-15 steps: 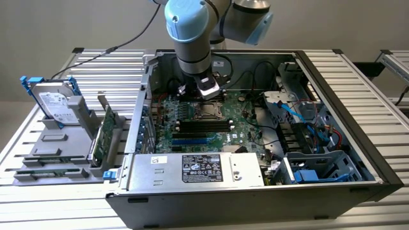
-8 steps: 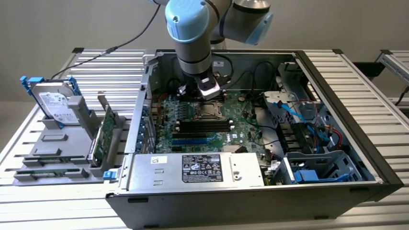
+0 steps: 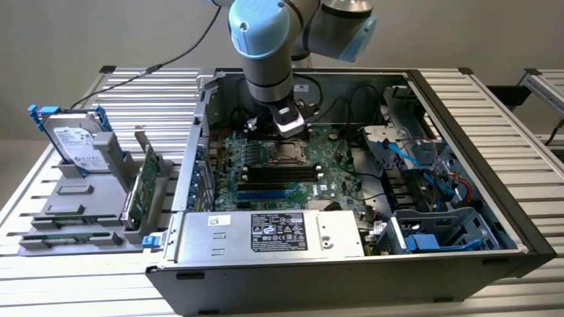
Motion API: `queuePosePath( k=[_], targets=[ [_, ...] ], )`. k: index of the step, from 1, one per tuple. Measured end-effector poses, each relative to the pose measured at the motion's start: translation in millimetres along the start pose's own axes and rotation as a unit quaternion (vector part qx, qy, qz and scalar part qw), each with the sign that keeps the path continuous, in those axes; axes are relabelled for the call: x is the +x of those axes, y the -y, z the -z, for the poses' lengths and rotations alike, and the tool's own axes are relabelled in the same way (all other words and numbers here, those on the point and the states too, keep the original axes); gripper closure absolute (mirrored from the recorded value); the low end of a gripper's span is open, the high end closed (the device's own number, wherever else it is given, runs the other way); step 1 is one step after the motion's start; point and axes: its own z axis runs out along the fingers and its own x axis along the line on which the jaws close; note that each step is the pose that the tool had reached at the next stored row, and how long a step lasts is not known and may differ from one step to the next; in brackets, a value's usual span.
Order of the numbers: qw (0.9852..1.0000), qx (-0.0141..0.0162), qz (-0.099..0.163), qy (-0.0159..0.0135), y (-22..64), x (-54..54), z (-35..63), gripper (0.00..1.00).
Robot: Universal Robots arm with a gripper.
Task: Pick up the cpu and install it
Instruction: 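Install the first cpu locking lever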
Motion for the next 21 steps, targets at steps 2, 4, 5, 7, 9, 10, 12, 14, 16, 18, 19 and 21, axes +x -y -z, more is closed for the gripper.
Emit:
queuePosePath(
  k=[2,4,5,7,9,10,12,14,16,18,19,21],
  targets=[
    [1.0,0.0001,0.0,0.0001,-0.2,0.4,-0.1,0.89],
    [1.0,0.0001,0.0,0.0004,-0.4,0.7,-0.2,0.89],
    [1.0,0.0001,0.0,0.0005,-0.5,0.8,-0.2,0.89],
    [1.0,0.0003,0.0,0.0009,-0.7,1.2,-0.3,0.89],
    [1.0,0.0004,0.0,0.0014,-1.0,1.6,-0.3,0.89],
    [1.0,0.0005,-0.001,0.0016,-1.1,1.8,-0.3,0.89],
    [1.0,0.0007,-0.001,0.0021,-1.4,2.2,-0.3,0.89],
    [1.0,0.0009,-0.001,0.0027,-1.6,2.4,-0.3,0.89],
    [1.0,0.0011,-0.001,0.0032,-1.9,2.5,-0.4,0.89],
    [1.0,0.0013,-0.001,0.0037,-2.2,2.5,-0.3,0.89],
    [1.0,0.0014,-0.001,0.004,-2.4,2.6,-0.2,0.89],
    [1.0,0.0015,-0.002,0.0045,-2.6,2.7,-0.2,0.89]
  ],
)
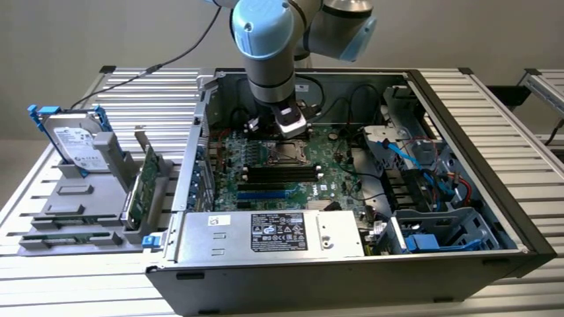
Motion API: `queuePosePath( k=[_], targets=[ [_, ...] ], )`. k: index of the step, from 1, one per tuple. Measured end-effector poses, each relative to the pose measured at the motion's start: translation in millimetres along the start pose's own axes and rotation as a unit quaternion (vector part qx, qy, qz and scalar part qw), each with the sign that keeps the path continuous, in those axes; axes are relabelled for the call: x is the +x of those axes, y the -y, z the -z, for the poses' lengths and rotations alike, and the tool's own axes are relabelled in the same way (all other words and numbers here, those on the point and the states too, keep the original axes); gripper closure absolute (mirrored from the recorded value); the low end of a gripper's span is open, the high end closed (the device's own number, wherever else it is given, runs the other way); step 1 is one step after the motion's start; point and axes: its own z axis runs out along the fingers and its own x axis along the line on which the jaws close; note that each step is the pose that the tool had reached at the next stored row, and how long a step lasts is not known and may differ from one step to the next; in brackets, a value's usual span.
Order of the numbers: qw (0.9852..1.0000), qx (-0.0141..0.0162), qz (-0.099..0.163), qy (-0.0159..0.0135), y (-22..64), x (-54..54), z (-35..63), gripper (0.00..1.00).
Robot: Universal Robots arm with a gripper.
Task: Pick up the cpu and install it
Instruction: 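Install the first cpu locking lever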
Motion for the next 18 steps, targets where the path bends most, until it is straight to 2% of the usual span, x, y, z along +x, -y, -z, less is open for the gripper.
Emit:
queuePosePath(
  k=[18],
  targets=[
    [1.0,0.0002,0.0,0.0006,-2.1,5.0,-0.7,0.89]
  ],
)
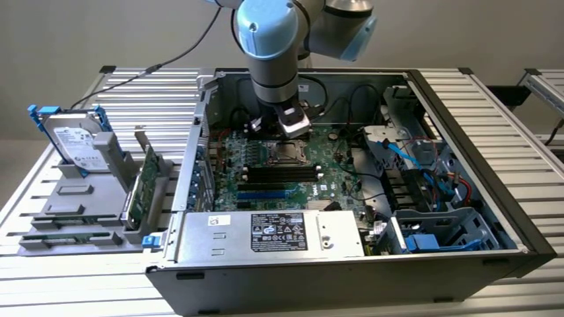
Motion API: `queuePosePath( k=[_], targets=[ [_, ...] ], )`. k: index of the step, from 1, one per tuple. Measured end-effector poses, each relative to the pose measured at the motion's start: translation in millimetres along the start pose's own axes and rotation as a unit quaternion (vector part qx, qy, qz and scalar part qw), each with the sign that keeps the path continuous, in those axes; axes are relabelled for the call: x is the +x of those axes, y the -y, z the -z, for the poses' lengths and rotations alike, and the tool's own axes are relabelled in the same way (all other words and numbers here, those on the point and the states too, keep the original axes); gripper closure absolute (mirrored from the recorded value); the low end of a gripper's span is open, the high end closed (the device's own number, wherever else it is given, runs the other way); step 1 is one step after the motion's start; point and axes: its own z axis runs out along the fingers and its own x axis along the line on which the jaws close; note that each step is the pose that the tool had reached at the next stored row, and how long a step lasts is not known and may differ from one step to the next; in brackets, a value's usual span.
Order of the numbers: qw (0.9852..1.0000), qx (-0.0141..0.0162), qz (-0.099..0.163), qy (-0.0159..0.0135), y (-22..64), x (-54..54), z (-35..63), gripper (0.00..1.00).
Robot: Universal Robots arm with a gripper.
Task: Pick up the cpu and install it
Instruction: 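Install the first cpu locking lever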
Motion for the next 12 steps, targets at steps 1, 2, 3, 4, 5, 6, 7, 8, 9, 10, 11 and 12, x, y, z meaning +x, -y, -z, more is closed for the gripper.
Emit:
queuePosePath(
  k=[1,2,3,4,5,6,7,8,9,10,11,12],
  targets=[
    [1.0,0.0,0.0,0.0,0.0,0.2,0.0,0.89],
    [1.0,0.0,0.0,0.0,-0.1,0.3,-0.1,0.89],
    [1.0,0.0,0.0,0.0,-0.2,0.5,-0.1,0.89],
    [1.0,0.0,0.0,0.0001,-0.2,0.6,-0.1,0.89],
    [1.0,0.0001,0.0,0.0001,-0.3,0.7,-0.1,0.89],
    [1.0,0.0002,0.0,0.0003,-0.4,0.9,-0.1,0.89],
    [1.0,0.0003,0.0,0.0005,-0.4,1.0,-0.2,0.89],
    [1.0,0.0003,0.001,0.0007,-0.4,1.2,-0.2,0.89],
    [1.0,0.0004,0.001,0.0009,-0.4,1.4,-0.2,0.89],
    [1.0,0.0005,0.001,0.0011,-0.4,1.6,-0.3,0.89],
    [1.0,0.0005,0.001,0.0013,-0.3,1.8,-0.3,0.89],
    [1.0,0.0006,0.001,0.0014,-0.3,2.0,-0.4,0.89]
  ],
)
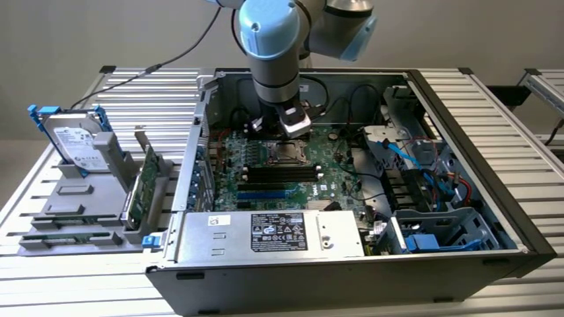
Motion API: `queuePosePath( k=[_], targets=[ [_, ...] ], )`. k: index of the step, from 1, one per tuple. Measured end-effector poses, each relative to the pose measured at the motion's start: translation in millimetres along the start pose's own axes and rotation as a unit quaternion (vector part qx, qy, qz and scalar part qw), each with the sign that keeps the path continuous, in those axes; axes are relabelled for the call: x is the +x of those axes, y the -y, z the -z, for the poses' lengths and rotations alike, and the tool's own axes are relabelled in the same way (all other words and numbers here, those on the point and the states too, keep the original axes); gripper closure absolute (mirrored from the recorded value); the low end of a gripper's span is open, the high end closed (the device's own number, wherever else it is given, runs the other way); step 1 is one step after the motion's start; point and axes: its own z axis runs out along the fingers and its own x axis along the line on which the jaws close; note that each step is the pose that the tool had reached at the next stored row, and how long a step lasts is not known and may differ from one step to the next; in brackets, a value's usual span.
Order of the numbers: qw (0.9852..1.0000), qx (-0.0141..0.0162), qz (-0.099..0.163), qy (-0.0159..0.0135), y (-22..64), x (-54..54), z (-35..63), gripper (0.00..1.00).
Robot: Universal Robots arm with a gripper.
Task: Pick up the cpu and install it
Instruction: 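Install the first cpu locking lever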
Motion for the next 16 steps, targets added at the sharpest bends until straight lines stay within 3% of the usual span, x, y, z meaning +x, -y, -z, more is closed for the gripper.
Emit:
queuePosePath(
  k=[16],
  targets=[
    [1.0,0.0029,0.004,0.001,1.3,3.1,-1.2,0.89]
  ],
)
